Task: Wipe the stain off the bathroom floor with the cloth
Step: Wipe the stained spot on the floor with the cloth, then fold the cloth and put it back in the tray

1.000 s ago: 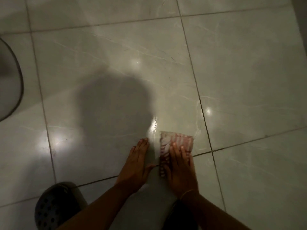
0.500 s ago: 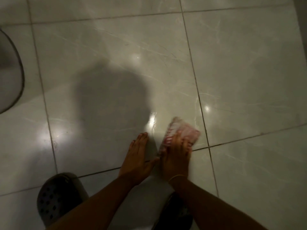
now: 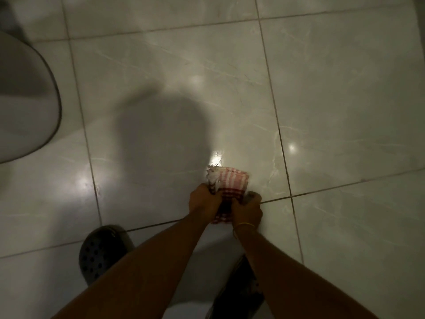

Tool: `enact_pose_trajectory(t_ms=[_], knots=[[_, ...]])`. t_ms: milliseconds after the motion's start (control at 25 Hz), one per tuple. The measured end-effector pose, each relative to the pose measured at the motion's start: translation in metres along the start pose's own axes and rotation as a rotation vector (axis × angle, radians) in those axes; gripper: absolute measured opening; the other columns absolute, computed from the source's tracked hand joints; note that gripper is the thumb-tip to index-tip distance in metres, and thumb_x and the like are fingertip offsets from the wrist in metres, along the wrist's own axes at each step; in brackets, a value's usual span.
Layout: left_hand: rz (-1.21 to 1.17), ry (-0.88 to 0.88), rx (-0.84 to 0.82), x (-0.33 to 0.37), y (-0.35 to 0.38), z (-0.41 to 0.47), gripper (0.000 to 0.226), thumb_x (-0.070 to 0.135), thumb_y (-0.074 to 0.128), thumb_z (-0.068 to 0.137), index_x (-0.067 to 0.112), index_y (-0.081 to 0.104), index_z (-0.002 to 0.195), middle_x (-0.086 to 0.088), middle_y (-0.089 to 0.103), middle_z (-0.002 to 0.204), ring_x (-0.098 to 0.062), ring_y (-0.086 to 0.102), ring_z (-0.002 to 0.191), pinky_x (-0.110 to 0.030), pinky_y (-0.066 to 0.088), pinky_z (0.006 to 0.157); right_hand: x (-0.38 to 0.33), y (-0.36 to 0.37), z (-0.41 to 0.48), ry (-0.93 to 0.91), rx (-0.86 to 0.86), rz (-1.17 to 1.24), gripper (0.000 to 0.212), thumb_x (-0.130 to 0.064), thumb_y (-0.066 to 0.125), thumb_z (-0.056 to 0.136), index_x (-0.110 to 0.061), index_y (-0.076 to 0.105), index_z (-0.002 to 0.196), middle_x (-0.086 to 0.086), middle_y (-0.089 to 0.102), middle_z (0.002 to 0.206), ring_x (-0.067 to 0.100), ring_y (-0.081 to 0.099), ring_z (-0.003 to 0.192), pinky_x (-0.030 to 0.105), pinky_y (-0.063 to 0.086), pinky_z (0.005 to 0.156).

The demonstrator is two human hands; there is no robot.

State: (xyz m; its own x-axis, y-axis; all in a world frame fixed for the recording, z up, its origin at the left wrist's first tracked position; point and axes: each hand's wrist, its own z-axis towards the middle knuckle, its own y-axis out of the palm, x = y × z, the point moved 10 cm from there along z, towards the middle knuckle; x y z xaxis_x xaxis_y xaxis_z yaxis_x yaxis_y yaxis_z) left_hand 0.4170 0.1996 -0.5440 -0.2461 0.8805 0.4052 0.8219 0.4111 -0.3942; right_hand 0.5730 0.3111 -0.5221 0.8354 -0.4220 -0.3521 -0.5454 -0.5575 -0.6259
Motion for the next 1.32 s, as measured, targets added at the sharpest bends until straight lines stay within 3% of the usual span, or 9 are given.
enact_pose_trajectory(t_ms=[120,280,440,520,640,880,1120,1240,1320], knots=[[-0.074,-0.118,-0.189,0.010,-0.001,-0.007,0.049,0.039,0.075,0.093,0.007,0.071,0.129,-0.017,0.075,0.123,-0.034,0.071,0.117,-0.041,0.058,0.102,-0.007,0.004,-0.010,0.147,-0.152,0.127,0.017,-0.012,0.075,0.093,-0.002,0.081,0.105,0.008,0.078,0.070,0.017,0.078,0.060,0.027,0.061,0.052],[-0.158,-0.249,-0.130,0.045,-0.042,-0.039,0.048,0.033,0.063,0.099,0.002,0.066,0.135,-0.018,0.071,0.131,-0.036,0.070,0.119,-0.041,0.058,0.102,-0.047,-0.011,-0.043,0.236,-0.274,0.132,0.022,-0.012,0.063,0.101,0.001,0.075,0.115,0.020,0.076,0.110,0.040,0.074,0.103,0.046,0.064,0.082],[-0.238,-0.104,-0.077,0.106,-0.115,-0.085,0.033,0.033,0.058,0.099,0.011,0.076,0.116,-0.015,0.078,0.117,-0.029,0.072,0.093,-0.032,0.058,0.082,-0.119,-0.048,-0.095,0.217,-0.288,0.325,0.023,0.001,0.047,0.097,-0.001,0.064,0.083,0.014,0.067,0.084,0.032,0.063,0.074,0.020,0.054,0.057],[-0.257,-0.001,-0.035,0.145,-0.165,-0.110,0.030,0.029,0.056,0.101,0.014,0.074,0.120,-0.015,0.077,0.120,-0.029,0.071,0.096,-0.032,0.057,0.087,-0.166,-0.061,-0.129,0.185,-0.305,0.437,0.018,-0.002,0.053,0.094,0.001,0.069,0.088,0.022,0.074,0.090,0.039,0.070,0.080,0.037,0.065,0.067],[-0.263,0.106,-0.012,0.206,-0.247,-0.141,0.042,0.033,0.050,0.107,0.013,0.061,0.142,-0.011,0.070,0.136,-0.034,0.068,0.120,-0.042,0.054,0.106,-0.256,-0.084,-0.175,0.034,-0.270,0.491,0.018,0.004,0.062,0.091,0.001,0.071,0.107,0.029,0.073,0.105,0.042,0.071,0.095,0.065,0.061,0.091],[-0.403,0.315,0.132,0.272,-0.441,-0.154,0.031,0.014,0.055,0.103,0.010,0.059,0.134,-0.007,0.072,0.119,-0.027,0.074,0.104,-0.039,0.062,0.092,-0.439,-0.062,-0.275,-0.330,-0.276,0.416,0.038,0.000,0.059,0.094,-0.026,0.057,0.121,0.022,0.075,0.116,0.042,0.074,0.107,0.062,0.060,0.094],[-0.374,0.392,0.375,0.210,-0.595,-0.143,0.056,0.012,0.046,0.099,0.040,0.038,0.146,-0.002,0.068,0.104,-0.013,0.067,0.080,-0.020,0.053,0.062,-0.551,0.043,-0.385,-0.781,-0.372,0.105,0.077,-0.008,0.048,0.080,-0.046,0.041,0.146,0.011,0.073,0.125,0.037,0.073,0.107,0.051,0.064,0.091],[-0.251,0.409,0.415,0.157,-0.629,-0.118,0.051,0.004,0.056,0.097,0.027,0.055,0.142,0.015,0.070,0.100,-0.004,0.068,0.084,-0.003,0.049,0.065,-0.558,0.114,-0.419,-0.964,-0.436,-0.175,0.079,-0.010,0.053,0.084,-0.041,0.039,0.156,0.004,0.063,0.149,0.036,0.069,0.123,0.039,0.055,0.104],[-0.470,0.264,0.388,0.109,-0.637,-0.102,0.029,0.023,0.061,0.103,0.017,0.071,0.129,0.009,0.079,0.097,-0.015,0.078,0.091,-0.013,0.055,0.066,-0.549,0.162,-0.431,-1.086,-0.500,-0.409,0.085,-0.008,0.055,0.091,-0.045,0.027,0.161,0.003,0.053,0.160,0.038,0.069,0.123,0.043,0.056,0.102]])
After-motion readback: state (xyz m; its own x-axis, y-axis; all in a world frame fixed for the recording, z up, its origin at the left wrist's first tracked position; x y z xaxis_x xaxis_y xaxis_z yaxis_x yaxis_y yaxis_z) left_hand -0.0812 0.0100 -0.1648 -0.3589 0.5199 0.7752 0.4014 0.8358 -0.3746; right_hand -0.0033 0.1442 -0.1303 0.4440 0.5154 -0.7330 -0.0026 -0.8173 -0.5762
